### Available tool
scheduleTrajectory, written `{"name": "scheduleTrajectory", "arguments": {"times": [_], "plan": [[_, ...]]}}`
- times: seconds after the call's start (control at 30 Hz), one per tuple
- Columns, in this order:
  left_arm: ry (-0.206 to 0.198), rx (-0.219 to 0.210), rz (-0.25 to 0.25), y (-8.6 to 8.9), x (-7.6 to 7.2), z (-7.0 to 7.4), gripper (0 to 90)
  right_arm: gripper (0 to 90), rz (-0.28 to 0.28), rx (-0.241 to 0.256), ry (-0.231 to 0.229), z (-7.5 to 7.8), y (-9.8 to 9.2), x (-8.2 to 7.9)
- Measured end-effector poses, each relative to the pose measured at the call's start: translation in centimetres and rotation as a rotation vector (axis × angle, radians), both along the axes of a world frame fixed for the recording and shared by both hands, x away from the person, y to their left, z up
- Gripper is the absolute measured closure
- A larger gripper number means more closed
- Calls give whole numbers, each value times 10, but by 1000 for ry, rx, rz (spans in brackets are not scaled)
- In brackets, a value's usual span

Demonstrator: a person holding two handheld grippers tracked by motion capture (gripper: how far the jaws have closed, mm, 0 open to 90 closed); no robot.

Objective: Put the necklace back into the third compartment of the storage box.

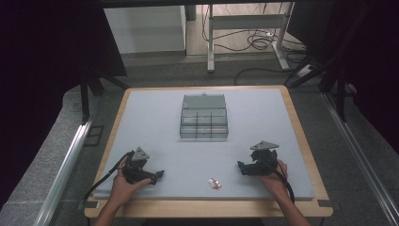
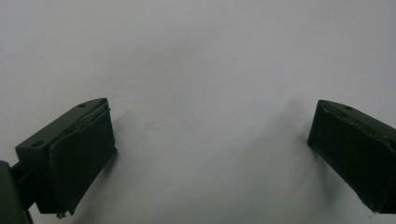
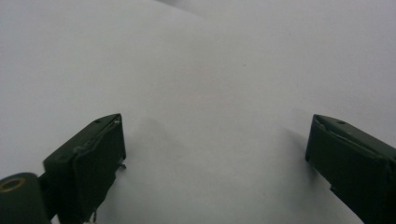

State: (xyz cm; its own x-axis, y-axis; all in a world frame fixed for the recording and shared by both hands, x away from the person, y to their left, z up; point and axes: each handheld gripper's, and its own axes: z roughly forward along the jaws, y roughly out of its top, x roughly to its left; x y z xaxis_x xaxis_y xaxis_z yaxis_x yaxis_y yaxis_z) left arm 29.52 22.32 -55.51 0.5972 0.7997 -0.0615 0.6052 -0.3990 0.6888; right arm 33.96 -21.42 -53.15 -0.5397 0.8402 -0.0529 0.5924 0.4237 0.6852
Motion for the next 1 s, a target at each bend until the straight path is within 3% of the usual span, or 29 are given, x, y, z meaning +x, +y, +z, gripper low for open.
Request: {"name": "scheduleTrajectory", "arguments": {"times": [0.2, 0.33, 0.47, 0.7, 1.0], "plan": [[0, -7, 1, 1, 0, 0, 2, 119, 28, 10, -2, 2, -7, -3], [1, -6, 0, 1, 0, 0, 7, 137, 14, 33, 17, 6, -7, -2], [1, -2, 0, 1, 0, 0, 6, 168, 19, 51, -7, 12, -7, -7], [0, -1, -6, 1, 1, 0, 5, 187, 14, 65, -30, 18, -16, -9], [0, 1, -5, 1, 0, 0, 5, 187, -9, 86, -16, 19, -25, -11]]}}
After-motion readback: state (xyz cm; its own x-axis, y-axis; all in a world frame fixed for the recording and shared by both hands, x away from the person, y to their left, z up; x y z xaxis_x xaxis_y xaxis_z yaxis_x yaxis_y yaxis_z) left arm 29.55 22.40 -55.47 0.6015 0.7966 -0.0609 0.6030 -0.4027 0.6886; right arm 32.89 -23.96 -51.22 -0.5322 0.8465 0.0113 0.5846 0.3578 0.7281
